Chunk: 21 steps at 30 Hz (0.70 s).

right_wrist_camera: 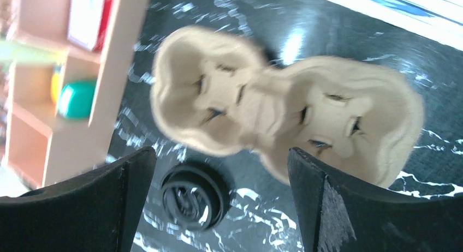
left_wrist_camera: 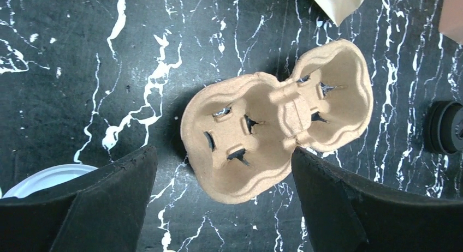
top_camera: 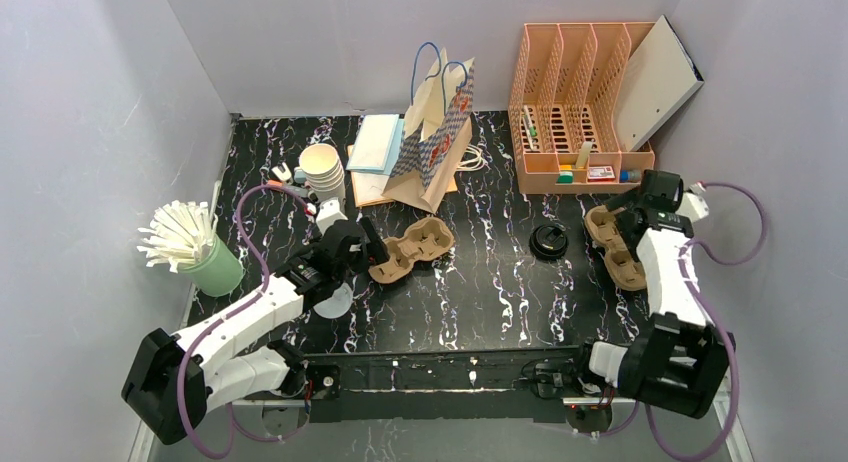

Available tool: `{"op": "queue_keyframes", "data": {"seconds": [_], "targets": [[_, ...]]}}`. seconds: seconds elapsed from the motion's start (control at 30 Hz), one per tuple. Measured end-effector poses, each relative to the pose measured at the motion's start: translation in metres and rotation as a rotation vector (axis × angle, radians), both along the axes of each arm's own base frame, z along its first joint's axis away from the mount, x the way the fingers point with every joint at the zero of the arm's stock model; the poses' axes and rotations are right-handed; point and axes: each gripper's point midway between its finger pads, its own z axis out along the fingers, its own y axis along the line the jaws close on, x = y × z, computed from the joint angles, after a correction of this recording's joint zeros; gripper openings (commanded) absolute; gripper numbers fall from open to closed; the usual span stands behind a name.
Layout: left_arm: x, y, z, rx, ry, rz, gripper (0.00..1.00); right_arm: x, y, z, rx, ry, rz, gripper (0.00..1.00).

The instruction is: Pack the takeout coffee

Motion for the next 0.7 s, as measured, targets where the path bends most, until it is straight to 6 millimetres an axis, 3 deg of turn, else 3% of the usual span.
{"op": "queue_keyframes", "data": {"seconds": [0.1,0.23,0.33,0.43,0.57,0.7], "targets": [[-0.001,0.005,-0.002,0.023,0.004,0.015,0.89,0.009,0.031,0.022,-0.058,-0.041,0.19,0.96],[0.001,0.012,0.003,0.067,-0.005,0.02,0.87,0.024,0.125,0.037,-0.081,-0.104,0.633,0.9],[0.008,0.01,0.02,0.093,-0.04,-0.005,0.84,0.012,0.205,0.035,-0.056,-0.122,0.977,0.85],[0.02,0.005,0.046,0.101,-0.09,-0.036,0.82,-0.009,0.268,0.026,-0.054,-0.118,1.246,0.84],[0.043,0.003,0.072,0.085,-0.11,-0.052,0.81,-0.038,0.332,0.011,-0.081,-0.111,1.537,0.76],[0.068,0.009,0.094,0.084,-0.125,-0.043,0.76,-0.049,0.377,-0.002,-0.125,-0.091,1.728,0.72]]}}
